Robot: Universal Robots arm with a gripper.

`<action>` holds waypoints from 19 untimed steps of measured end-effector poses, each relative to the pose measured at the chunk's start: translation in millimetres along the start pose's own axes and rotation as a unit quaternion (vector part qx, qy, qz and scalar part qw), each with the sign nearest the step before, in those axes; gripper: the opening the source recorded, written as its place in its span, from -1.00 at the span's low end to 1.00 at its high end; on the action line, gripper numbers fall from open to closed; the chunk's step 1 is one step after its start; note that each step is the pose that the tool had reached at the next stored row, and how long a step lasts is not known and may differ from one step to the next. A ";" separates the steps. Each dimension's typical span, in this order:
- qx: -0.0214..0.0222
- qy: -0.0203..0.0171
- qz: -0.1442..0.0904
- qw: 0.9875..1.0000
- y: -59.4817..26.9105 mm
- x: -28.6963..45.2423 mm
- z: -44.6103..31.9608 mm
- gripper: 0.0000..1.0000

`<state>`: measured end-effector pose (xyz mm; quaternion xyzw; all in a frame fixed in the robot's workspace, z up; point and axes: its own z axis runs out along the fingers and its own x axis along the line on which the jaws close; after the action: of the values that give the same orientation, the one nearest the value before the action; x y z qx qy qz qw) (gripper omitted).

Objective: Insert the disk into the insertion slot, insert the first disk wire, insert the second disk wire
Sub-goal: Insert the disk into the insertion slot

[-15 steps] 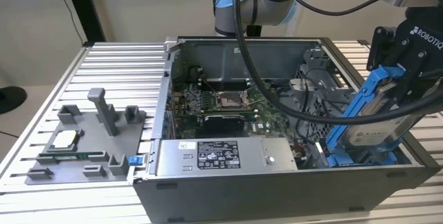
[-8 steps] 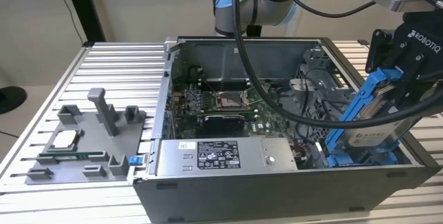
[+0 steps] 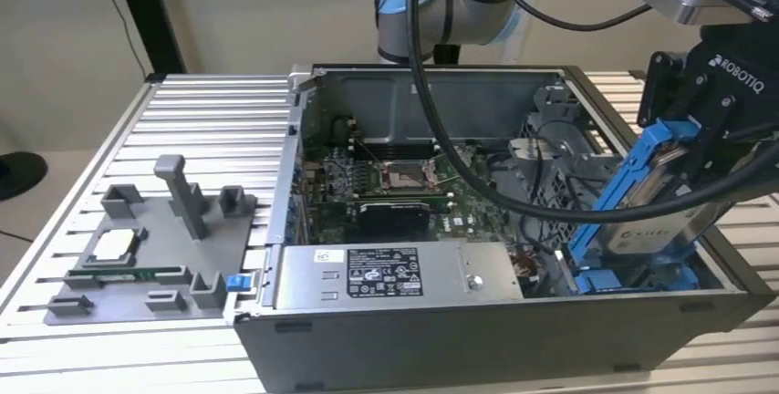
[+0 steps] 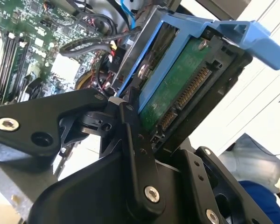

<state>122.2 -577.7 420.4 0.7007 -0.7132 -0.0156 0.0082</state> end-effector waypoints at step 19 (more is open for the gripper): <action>0.000 -0.005 0.000 1.000 -0.9 -0.2 26.7 -1.00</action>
<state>122.2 -577.2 393.7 0.7007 -0.7131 -0.0193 0.0045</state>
